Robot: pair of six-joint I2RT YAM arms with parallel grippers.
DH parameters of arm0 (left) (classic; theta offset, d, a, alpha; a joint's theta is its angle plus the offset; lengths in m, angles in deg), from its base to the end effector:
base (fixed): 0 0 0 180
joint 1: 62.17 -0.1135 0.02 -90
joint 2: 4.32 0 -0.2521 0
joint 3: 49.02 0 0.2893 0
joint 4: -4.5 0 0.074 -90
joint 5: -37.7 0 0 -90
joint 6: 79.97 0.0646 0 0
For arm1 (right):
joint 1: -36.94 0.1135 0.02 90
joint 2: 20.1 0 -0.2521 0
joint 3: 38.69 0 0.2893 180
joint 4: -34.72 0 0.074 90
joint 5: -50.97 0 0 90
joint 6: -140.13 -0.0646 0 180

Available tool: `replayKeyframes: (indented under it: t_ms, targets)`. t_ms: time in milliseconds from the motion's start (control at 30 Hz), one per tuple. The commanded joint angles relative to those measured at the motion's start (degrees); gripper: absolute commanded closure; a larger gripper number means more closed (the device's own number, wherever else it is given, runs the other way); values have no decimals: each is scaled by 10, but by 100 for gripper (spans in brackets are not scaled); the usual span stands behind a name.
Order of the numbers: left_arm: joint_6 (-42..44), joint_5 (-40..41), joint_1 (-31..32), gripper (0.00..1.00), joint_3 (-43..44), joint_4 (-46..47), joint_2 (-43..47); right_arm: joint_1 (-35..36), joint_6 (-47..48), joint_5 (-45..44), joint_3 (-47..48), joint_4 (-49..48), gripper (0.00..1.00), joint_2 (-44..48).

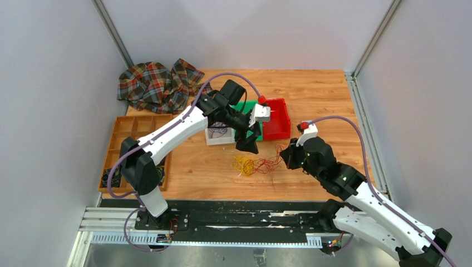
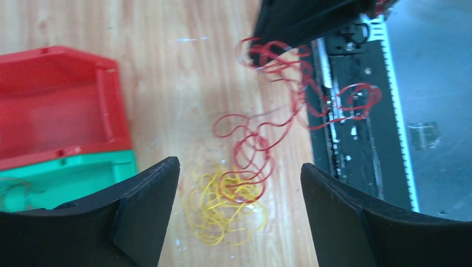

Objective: Untangle the cables

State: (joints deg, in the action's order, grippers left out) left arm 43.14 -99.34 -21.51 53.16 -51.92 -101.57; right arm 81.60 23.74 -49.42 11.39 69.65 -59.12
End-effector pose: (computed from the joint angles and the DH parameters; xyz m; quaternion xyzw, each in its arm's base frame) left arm 0.2829 -0.3053 0.2961 0.6248 0.6134 -0.3958 0.2769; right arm 0.1745 0.1561 0.2721 -0.0837 0.8319 0.2540 0.4863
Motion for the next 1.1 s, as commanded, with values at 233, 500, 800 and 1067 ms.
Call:
replayKeyframes:
  t_ms: [233, 500, 800, 1067]
  targets:
    - [-1, -18, 41, 27, -23, -15, 1, -45, -79, 74, 43, -85, 99, -47]
    - [-9, 2, 41, 38, -96, 47, 31, -99, -153, 178, 29, -99, 99, -41]
    - [-86, 38, 42, 56, -106, 131, 24, -139, -243, 274, 7, -122, 100, -59]
    - [-72, 22, 42, 96, -83, 88, 33, -157, -278, 304, 15, -101, 99, -65]
